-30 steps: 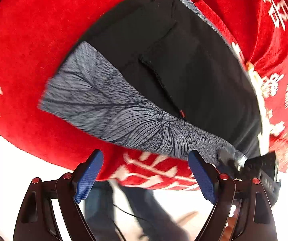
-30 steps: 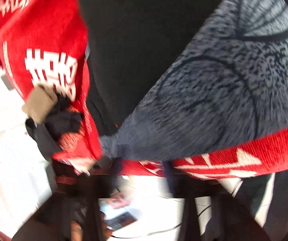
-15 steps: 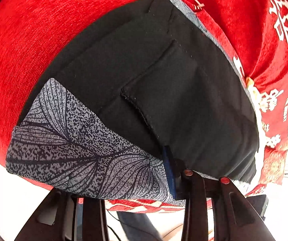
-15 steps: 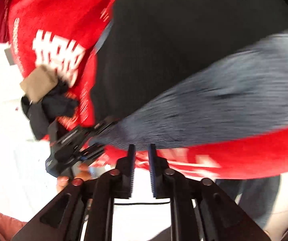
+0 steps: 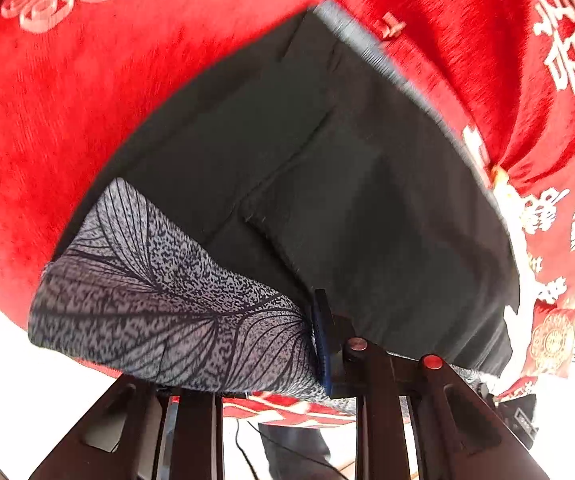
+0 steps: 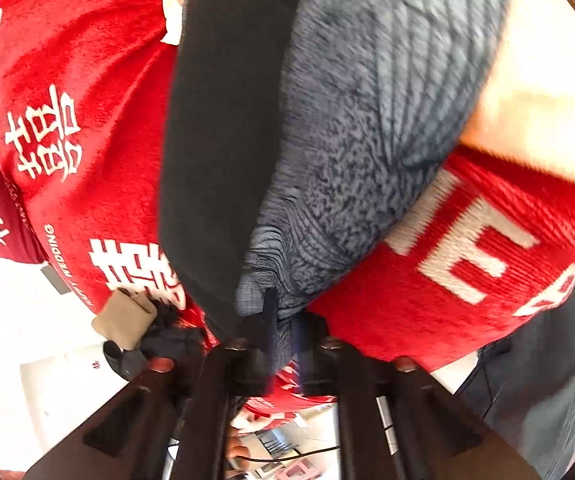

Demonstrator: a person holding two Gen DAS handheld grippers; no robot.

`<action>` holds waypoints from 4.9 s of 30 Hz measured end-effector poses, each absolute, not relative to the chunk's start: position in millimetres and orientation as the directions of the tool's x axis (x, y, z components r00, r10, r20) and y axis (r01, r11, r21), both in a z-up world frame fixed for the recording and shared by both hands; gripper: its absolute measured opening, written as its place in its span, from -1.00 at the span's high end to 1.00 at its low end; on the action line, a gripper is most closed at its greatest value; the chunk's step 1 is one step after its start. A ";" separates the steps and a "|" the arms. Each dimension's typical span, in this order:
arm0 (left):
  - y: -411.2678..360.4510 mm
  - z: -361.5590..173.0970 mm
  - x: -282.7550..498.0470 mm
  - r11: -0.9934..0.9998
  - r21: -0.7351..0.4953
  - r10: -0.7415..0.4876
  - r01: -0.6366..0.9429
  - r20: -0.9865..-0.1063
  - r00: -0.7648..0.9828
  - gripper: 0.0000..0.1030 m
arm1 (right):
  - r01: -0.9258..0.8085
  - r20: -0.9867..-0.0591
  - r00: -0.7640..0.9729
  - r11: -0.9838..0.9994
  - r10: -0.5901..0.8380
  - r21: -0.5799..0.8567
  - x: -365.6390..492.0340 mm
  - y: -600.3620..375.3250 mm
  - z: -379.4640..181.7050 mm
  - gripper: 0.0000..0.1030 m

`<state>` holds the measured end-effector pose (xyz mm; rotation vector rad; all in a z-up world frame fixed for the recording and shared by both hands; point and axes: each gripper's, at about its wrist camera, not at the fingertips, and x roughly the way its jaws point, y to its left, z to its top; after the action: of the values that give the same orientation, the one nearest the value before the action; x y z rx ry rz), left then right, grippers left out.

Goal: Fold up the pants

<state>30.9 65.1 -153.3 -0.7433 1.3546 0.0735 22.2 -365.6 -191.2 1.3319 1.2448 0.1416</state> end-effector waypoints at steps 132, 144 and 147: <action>-320.9 -149.6 304.1 0.998 0.047 0.056 -0.044 -0.974 0.218 -0.96 | 0.432 -0.916 0.295 0.817 0.272 0.382 283.2 -736.8 -73.6 0.34; -316.0 -193.8 379.5 0.982 0.104 0.144 -0.154 -0.952 0.270 -0.96 | -0.018 -0.907 0.201 0.927 0.370 0.374 404.5 -590.9 -156.5 0.36; -302.7 -184.3 383.2 0.977 0.099 0.147 -0.190 -0.955 0.259 -0.96 | -0.013 -0.933 0.222 0.957 0.284 0.289 426.0 -598.5 -162.2 0.39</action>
<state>383.2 -302.7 -184.3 -0.0384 1.2885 0.2280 426.0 -598.5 -162.2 0.2387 1.3343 0.2078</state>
